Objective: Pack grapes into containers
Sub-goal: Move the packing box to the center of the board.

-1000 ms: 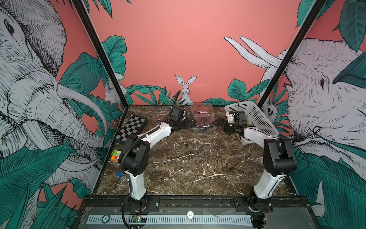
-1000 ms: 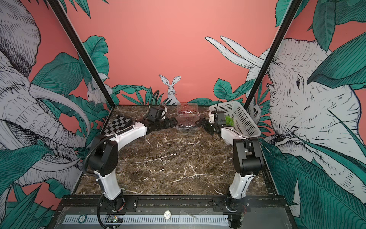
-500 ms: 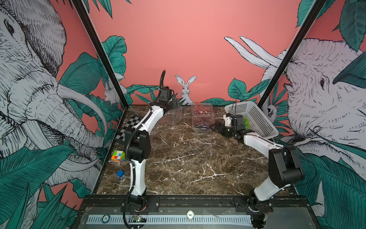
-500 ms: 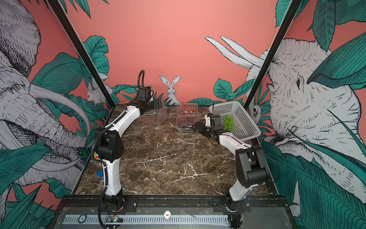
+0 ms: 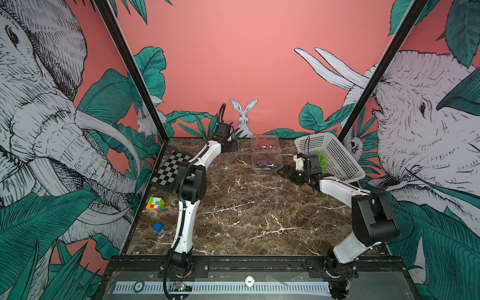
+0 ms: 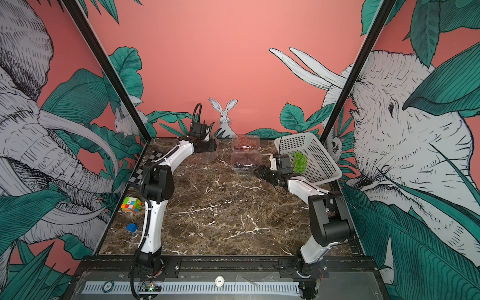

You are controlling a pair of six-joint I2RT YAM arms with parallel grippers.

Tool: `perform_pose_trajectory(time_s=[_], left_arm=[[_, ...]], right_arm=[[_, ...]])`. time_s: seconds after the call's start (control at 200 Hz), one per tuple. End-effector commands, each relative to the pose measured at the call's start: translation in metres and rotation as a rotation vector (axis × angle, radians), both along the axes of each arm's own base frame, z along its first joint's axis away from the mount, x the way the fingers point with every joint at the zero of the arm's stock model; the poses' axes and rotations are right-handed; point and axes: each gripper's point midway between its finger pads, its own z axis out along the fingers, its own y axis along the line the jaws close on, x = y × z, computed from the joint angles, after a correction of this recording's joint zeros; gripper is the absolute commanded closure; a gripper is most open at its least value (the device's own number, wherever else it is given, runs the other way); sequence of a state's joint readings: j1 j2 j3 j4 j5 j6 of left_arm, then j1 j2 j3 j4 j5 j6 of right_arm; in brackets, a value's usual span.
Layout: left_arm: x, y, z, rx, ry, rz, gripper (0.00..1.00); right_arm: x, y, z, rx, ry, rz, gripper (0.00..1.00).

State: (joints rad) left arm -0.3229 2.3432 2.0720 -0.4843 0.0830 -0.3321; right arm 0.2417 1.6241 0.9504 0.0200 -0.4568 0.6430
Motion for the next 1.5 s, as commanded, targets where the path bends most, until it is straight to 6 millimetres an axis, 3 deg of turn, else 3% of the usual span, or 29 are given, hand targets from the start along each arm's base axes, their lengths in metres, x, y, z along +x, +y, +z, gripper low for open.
perform_pose_trajectory(time_s=[0.0,0.205,0.345,0.5,0.66,0.795,0.82,0.96,1.155,1.335,1.495], left_arm=[[-0.015,-0.001,0.032,-0.041,-0.042,-0.010,0.53],[-0.053,0.007,0.030,-0.079,-0.029,-0.005,0.68],[-0.085,0.010,0.033,-0.113,-0.028,-0.004,0.69],[-0.133,-0.002,0.034,-0.145,-0.027,-0.054,0.69],[-0.192,-0.022,0.009,-0.138,0.034,-0.135,0.70],[-0.229,-0.022,-0.012,-0.140,0.093,-0.147,0.69],[-0.234,-0.021,-0.013,-0.140,0.096,-0.147,0.70],[-0.256,-0.014,-0.016,-0.128,0.121,-0.146,0.70],[-0.282,0.003,-0.006,-0.096,0.136,-0.142,0.67],[-0.285,0.007,0.023,-0.118,0.086,-0.135,0.51],[-0.286,0.019,0.033,-0.098,0.069,-0.084,0.31]], right_arm=[[0.005,0.002,0.008,0.017,-0.039,0.004,0.20],[0.004,0.004,0.001,0.023,-0.022,0.009,0.22],[0.004,0.008,0.000,0.043,-0.013,0.019,0.23],[0.001,0.010,-0.003,0.034,-0.005,0.023,0.23],[-0.011,0.012,-0.007,-0.001,0.005,0.042,0.24],[-0.017,0.008,-0.012,-0.024,0.021,0.043,0.24],[-0.018,0.009,0.001,-0.019,-0.011,0.046,0.24],[-0.022,0.009,0.007,-0.021,-0.019,0.051,0.24],[-0.030,0.019,0.016,-0.074,-0.045,0.088,0.24],[-0.027,0.037,0.024,-0.119,-0.069,0.146,0.25],[-0.020,0.062,0.045,-0.168,-0.123,0.218,0.28]])
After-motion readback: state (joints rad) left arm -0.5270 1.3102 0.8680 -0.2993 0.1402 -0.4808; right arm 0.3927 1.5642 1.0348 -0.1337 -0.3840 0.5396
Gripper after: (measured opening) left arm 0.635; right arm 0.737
